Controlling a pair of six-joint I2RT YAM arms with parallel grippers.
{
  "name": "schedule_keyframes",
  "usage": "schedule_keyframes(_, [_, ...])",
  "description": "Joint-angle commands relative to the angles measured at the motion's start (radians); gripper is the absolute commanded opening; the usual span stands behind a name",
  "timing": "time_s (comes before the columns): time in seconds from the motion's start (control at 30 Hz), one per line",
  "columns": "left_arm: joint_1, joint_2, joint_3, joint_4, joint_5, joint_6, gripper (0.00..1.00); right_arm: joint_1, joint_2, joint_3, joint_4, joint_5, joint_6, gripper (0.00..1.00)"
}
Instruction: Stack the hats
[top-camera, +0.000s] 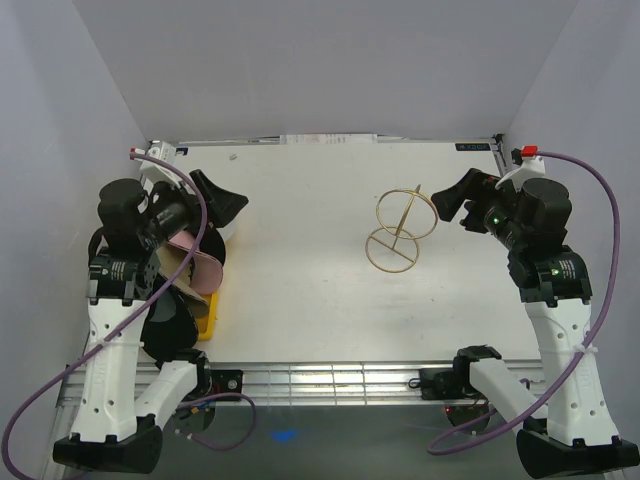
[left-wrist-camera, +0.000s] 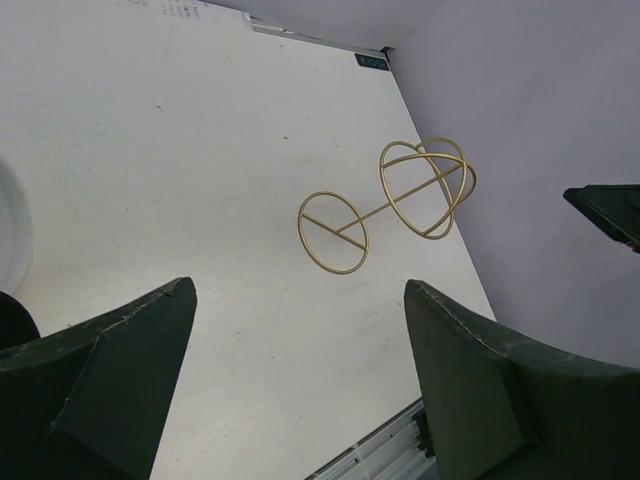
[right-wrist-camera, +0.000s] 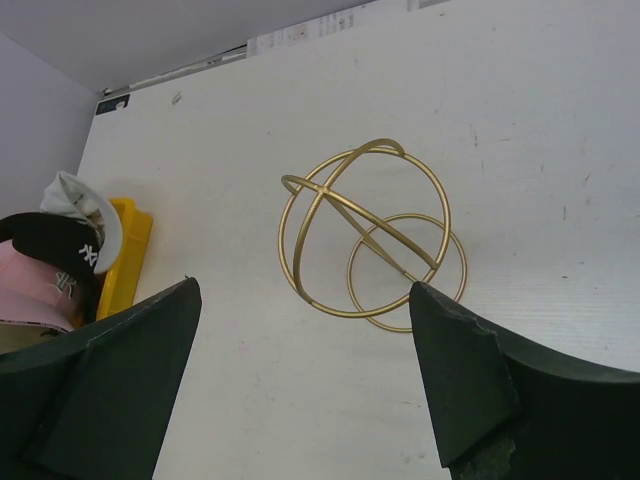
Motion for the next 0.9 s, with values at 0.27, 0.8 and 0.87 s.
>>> schedule_keyframes(0.27, [-0.001, 0.0, 0.109, -0.056, -0.043, 0.021, 0.95, -0.001, 0.023, 0.027, 0.05, -0.173, -0.058, 1.0])
schedule_keyframes(0.8, [-0.001, -0.006, 0.239, -0.095, -0.218, -0.21, 0.93, 1.011, 0.375, -0.061, 0.439, 0.267, 0.114, 0.88])
schedule_keyframes(0.87, [-0.001, -0.032, 0.245, -0.147, -0.256, -0.218, 0.93, 1.057, 0.466, -0.038, 0.476, 0.267, 0.113, 0.83])
